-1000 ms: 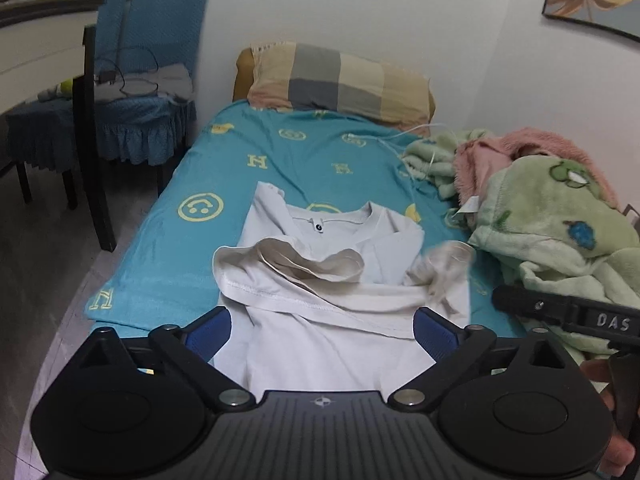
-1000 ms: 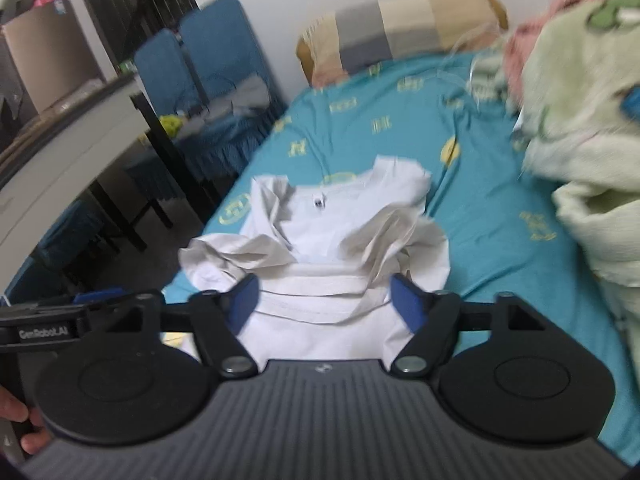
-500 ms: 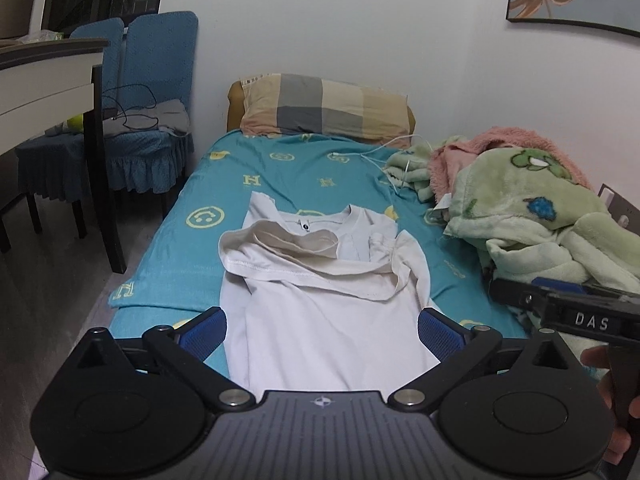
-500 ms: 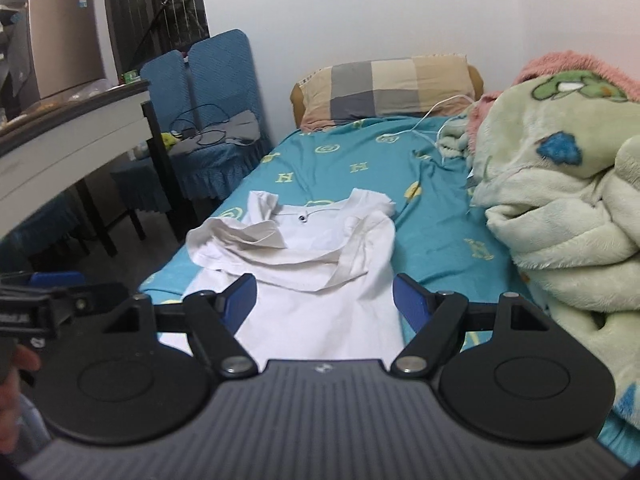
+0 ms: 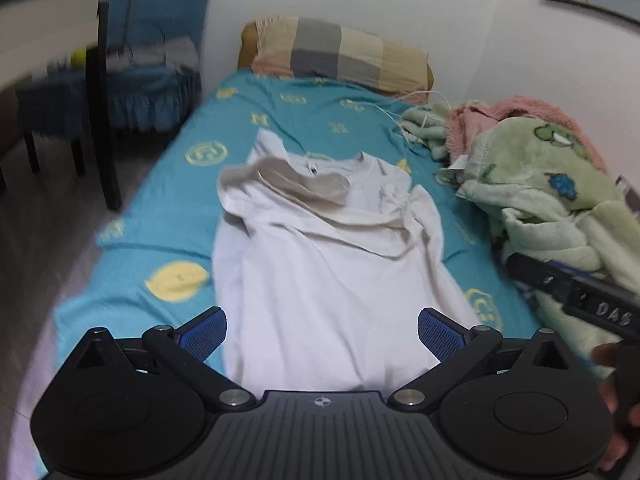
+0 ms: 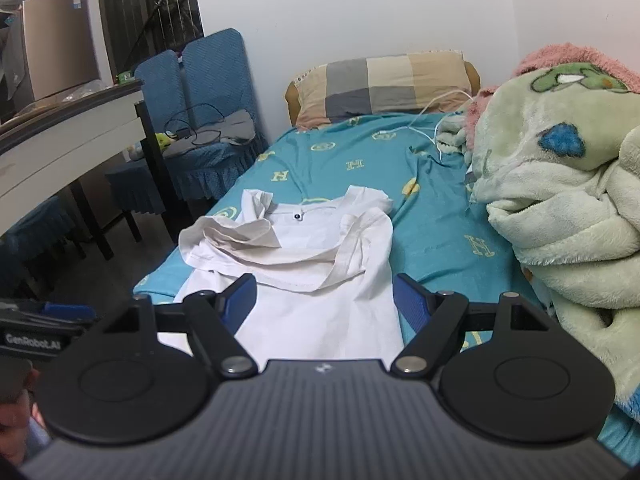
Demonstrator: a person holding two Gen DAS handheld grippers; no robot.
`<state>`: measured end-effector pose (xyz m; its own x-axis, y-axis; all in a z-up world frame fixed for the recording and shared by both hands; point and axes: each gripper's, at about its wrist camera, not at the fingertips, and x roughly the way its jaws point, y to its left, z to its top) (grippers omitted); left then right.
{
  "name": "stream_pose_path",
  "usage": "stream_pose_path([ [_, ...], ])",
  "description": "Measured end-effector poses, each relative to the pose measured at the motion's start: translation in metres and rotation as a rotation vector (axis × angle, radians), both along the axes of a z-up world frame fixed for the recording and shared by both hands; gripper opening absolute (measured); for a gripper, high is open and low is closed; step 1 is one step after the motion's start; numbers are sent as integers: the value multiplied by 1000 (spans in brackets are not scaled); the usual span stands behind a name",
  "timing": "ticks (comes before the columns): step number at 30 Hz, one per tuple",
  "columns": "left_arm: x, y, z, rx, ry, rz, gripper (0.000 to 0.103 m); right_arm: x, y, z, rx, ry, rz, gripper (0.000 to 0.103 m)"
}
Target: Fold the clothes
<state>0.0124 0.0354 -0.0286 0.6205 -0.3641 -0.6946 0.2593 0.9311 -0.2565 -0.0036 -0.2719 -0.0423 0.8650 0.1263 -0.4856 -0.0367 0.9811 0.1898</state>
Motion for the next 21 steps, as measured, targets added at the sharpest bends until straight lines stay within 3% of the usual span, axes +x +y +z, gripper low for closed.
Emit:
stream_pose_path([
  [2,7,8,-9,-102,103,25,103,2,-3,-2,18,17,-9,77],
  [5,24,26,-41,-320,350,65,103,4,-7,-5,48,44,-28,77],
  [7,31,34,-60,-405,456,105,102,5,-10,-7,65,62,-43,77],
  [15,45,49,-107,-493,676,262,102,12,-18,-17,174,129,-37,77],
  [21,48,52,-114,-528,669,288,102,19,-32,-30,361,207,-28,77],
])
